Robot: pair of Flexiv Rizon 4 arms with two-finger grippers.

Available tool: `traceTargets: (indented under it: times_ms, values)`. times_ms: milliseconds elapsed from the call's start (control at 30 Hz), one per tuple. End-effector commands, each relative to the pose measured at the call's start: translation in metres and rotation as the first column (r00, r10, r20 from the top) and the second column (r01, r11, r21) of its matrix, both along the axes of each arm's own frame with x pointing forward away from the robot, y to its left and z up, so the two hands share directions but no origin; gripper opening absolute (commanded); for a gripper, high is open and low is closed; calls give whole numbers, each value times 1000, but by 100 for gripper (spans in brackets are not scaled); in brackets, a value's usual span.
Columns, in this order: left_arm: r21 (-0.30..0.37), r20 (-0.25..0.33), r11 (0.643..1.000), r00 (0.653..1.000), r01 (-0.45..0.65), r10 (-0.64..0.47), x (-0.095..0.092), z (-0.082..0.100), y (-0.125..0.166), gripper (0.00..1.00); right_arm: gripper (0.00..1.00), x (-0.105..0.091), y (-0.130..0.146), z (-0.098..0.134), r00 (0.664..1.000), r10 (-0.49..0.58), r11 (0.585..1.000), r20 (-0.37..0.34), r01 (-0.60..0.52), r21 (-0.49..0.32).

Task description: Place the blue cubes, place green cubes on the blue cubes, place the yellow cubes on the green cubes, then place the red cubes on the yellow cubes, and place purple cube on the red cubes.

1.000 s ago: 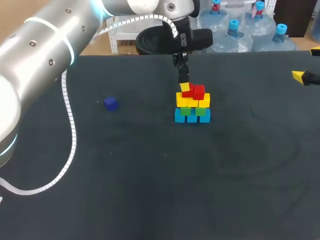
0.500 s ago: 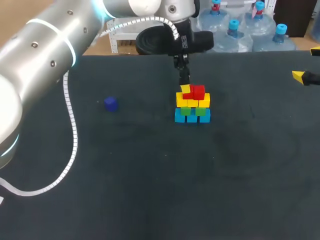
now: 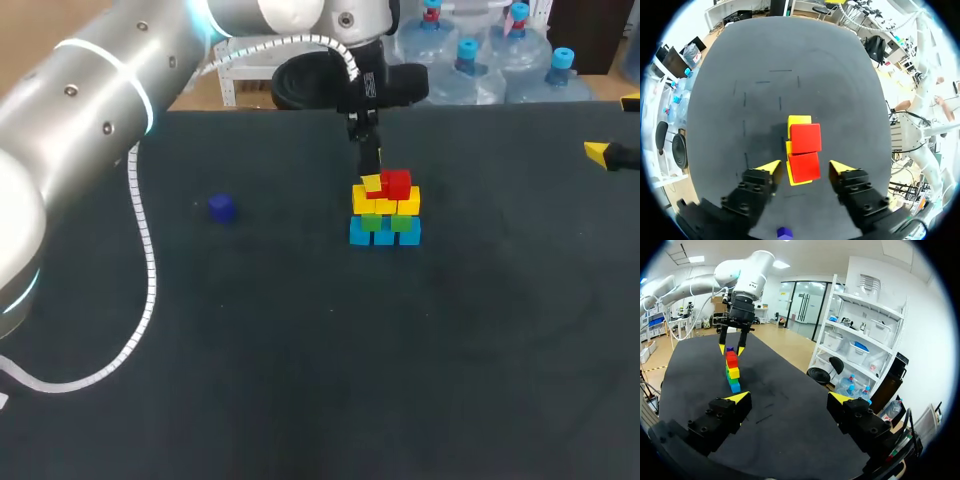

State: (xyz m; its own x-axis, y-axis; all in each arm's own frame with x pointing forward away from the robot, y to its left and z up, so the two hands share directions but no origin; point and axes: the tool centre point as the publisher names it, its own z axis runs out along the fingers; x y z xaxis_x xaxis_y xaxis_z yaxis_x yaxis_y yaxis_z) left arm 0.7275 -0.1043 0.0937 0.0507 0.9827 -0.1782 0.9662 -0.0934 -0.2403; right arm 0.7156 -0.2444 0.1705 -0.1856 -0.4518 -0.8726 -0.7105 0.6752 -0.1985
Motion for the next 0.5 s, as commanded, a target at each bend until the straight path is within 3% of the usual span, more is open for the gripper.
traceTargets:
  times_ms: [33, 267, 500]
  values:
    - [14, -68, 1000, 997, 26, -25, 8, 2, -4, 100, 100, 0, 0, 0, 1000, 0, 1000, 1, 0, 1]
    - [-8, -35, 1000, 999, -1, 0, 8, 22, 6, 100, 100, 0, 0, 0, 1000, 0, 1000, 1, 0, 1]
    - [-25, 32, 984, 984, -175, 176, 7, 49, 60, 100, 100, 0, 0, 0, 1000, 0, 1000, 1, 0, 1]
